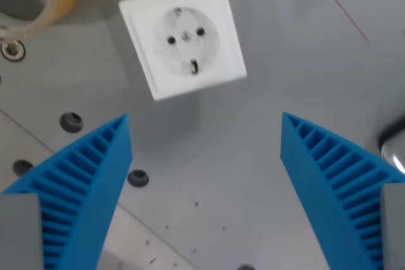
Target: Move above the white socket
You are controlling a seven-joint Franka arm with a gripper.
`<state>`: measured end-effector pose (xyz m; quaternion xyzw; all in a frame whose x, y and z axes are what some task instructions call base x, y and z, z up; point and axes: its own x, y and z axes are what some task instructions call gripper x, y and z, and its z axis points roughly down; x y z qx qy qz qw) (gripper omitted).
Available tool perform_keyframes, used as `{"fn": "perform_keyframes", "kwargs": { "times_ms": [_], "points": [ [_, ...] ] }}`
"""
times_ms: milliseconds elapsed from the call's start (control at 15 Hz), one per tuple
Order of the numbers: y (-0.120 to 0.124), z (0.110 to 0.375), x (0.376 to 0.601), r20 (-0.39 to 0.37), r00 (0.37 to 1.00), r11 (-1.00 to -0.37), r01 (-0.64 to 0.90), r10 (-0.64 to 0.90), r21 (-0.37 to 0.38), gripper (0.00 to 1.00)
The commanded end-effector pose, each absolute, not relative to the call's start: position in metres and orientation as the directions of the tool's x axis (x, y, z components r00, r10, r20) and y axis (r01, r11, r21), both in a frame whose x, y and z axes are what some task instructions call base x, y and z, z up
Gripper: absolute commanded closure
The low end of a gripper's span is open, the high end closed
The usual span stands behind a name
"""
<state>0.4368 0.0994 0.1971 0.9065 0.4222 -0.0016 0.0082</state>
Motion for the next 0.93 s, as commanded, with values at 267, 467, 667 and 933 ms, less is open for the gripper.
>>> {"fn": "perform_keyframes", "kwargs": {
  "times_ms": [267,467,667,933],
  "points": [
    [0.117,0.181,0.445,0.026,0.442,-0.443,0.896,0.896,0.038,0.0],
    [0.124,0.175,0.45,0.016,0.436,-0.436,0.899,0.9,0.031,0.0],
    [0.129,0.17,0.453,0.013,0.438,-0.438,0.899,0.899,0.029,0.0],
    [0.133,0.165,0.455,0.011,0.454,-0.454,0.891,0.891,0.03,0.0]
  ]
}}
